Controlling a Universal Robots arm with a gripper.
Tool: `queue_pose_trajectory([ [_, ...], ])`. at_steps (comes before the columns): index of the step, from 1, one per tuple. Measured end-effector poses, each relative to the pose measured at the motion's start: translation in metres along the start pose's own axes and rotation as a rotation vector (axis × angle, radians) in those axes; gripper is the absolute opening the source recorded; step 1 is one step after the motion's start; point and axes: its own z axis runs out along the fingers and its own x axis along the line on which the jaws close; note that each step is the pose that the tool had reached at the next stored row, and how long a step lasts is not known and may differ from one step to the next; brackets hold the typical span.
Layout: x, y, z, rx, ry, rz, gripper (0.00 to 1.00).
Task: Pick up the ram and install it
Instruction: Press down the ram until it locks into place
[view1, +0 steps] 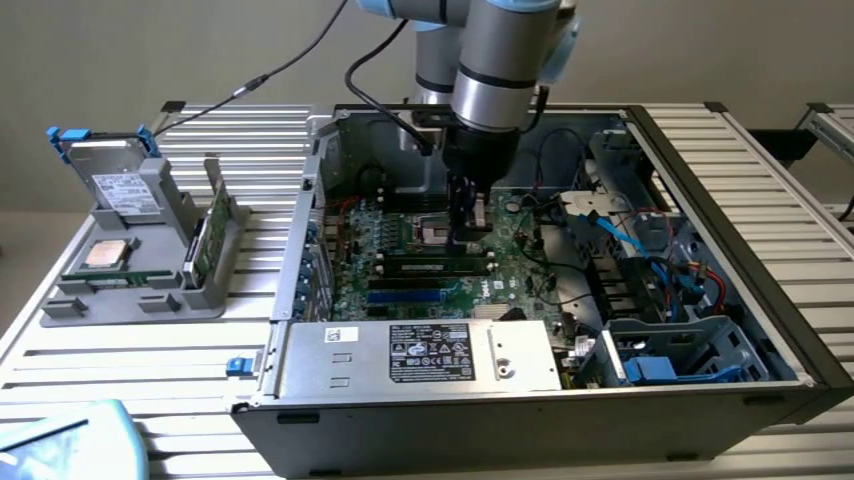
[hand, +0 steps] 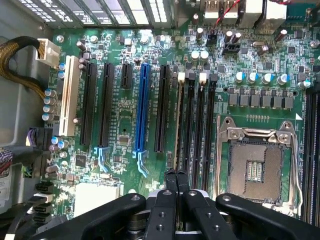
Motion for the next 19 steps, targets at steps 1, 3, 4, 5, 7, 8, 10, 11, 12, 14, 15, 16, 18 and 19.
queue_pose_trajectory([
  [1,0.0,0.0016,0.0002,0.0,0.0004,0.0,0.1],
  [3,-0.001,0.005,0.0006,0.0,0.0013,0.0,0.1],
  [4,-0.001,0.0067,0.0008,-0.0001,0.0018,0.0,0.1],
  [5,-0.001,0.0082,0.001,-0.0001,0.0024,0.0,0.1],
  [7,-0.001,0.0116,0.0014,-0.0002,0.0041,0.0,0.1],
  [8,-0.002,0.0132,0.0015,-0.0003,0.0051,0.001,0.1],
  [10,-0.002,0.0158,0.0018,-0.0004,0.0067,0.001,0.1],
  [11,-0.002,0.017,0.0019,-0.0004,0.0075,0.001,0.1],
  [12,-0.002,0.0181,0.0021,-0.0005,0.0084,0.001,0.1],
  [14,-0.003,0.0199,0.0022,-0.0007,0.01,0.001,0.1],
  [15,-0.003,0.0204,0.0023,-0.0007,0.0103,0.001,0.1],
  [16,-0.003,0.0206,0.0024,-0.0006,0.0106,0.001,0.1],
  [18,-0.003,0.0205,0.0039,0.0002,0.0111,0.001,0.1],
  [19,-0.003,0.0204,0.0049,0.0006,0.0114,0.002,0.1],
])
